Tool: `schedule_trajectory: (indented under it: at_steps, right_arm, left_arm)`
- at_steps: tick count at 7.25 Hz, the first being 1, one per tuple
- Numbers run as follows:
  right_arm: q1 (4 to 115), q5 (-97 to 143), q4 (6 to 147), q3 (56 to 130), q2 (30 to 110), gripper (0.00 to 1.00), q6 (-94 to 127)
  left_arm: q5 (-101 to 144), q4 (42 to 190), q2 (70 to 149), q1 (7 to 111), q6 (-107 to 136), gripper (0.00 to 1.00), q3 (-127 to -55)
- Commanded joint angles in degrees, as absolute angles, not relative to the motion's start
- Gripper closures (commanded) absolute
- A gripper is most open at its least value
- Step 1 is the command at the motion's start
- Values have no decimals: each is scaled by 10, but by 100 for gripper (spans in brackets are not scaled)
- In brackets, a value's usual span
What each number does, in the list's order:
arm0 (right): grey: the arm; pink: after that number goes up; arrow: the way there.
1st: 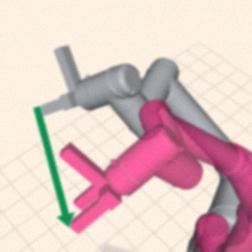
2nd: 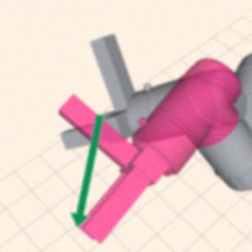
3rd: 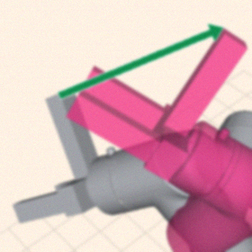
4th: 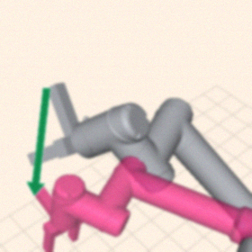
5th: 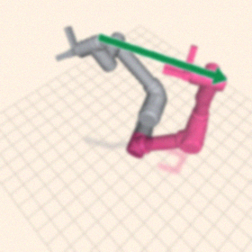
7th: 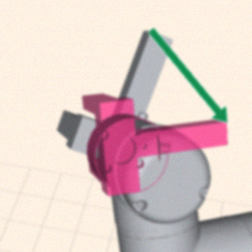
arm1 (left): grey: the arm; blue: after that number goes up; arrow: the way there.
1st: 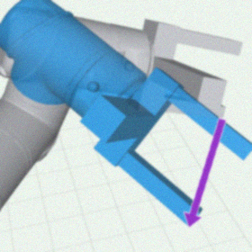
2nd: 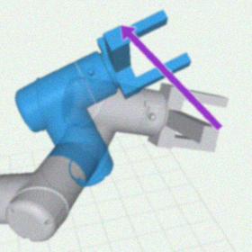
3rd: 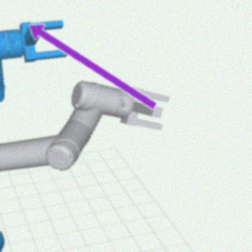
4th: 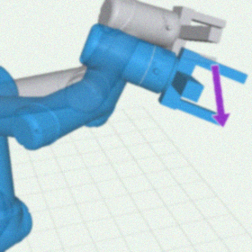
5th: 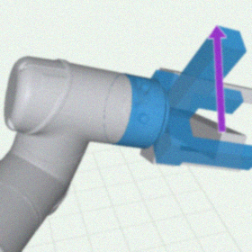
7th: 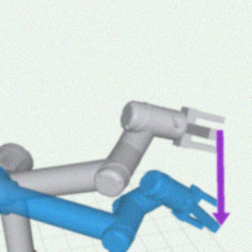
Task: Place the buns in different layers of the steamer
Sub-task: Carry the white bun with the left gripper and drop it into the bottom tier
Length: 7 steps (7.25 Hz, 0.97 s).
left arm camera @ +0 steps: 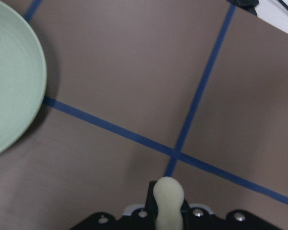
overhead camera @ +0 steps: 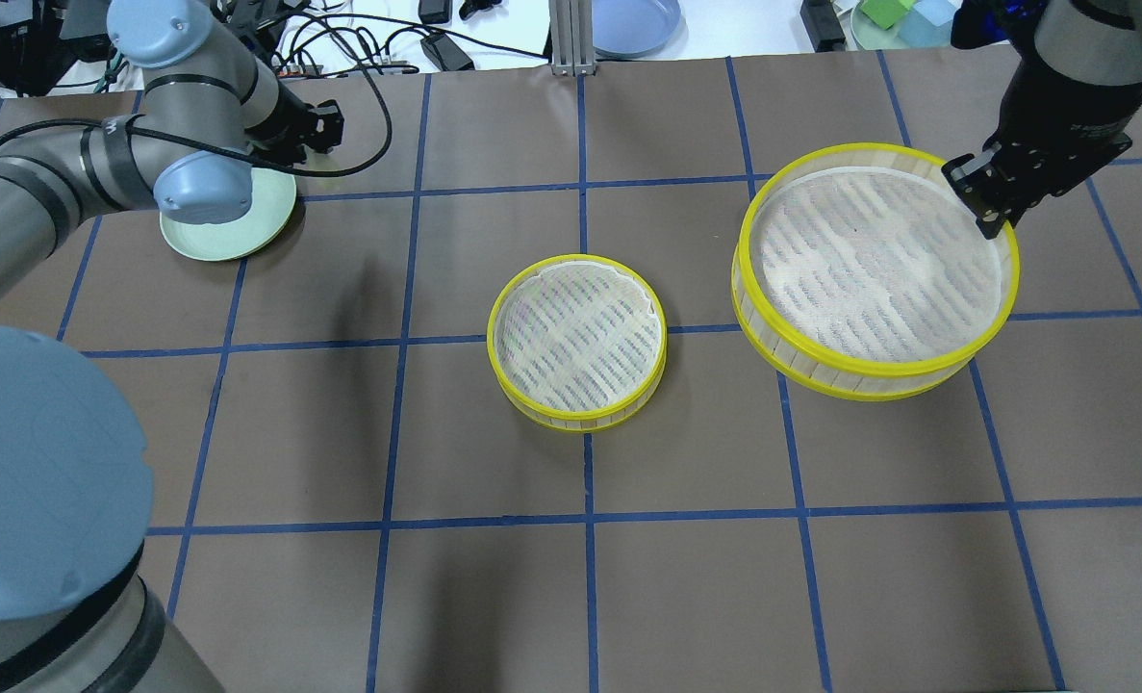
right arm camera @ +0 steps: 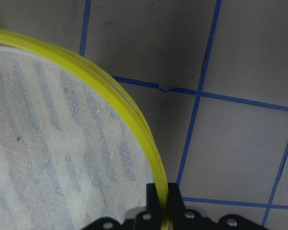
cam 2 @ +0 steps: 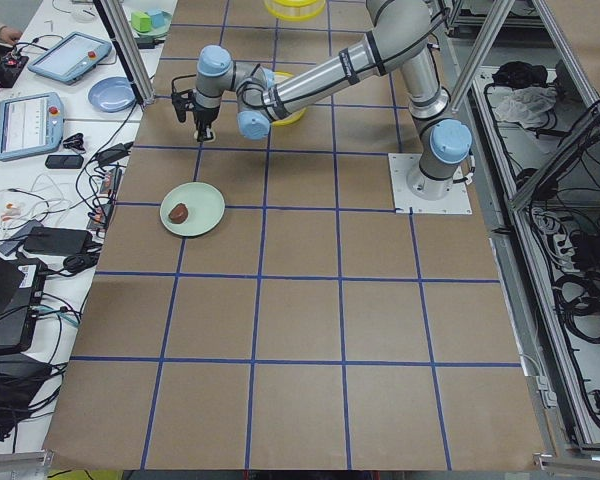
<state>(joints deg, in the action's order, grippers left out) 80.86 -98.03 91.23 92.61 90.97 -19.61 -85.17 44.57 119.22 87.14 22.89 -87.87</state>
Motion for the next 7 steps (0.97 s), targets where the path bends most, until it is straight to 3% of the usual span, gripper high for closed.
schedule_trajectory:
  at_steps: [1, 6, 7]
  right_arm:
    - [809, -979, 912, 926, 911, 100, -197]
    - [809, -978, 910, 927, 911, 100, -197]
    - [809, -977, 910, 927, 911, 100, -197]
  left_arm:
    - [-826, 462, 1180, 946, 314, 100, -901]
    - [-779, 464, 1180, 1059, 407, 100, -956]
    - [-778, 466, 1180, 1061, 406, 68, -956]
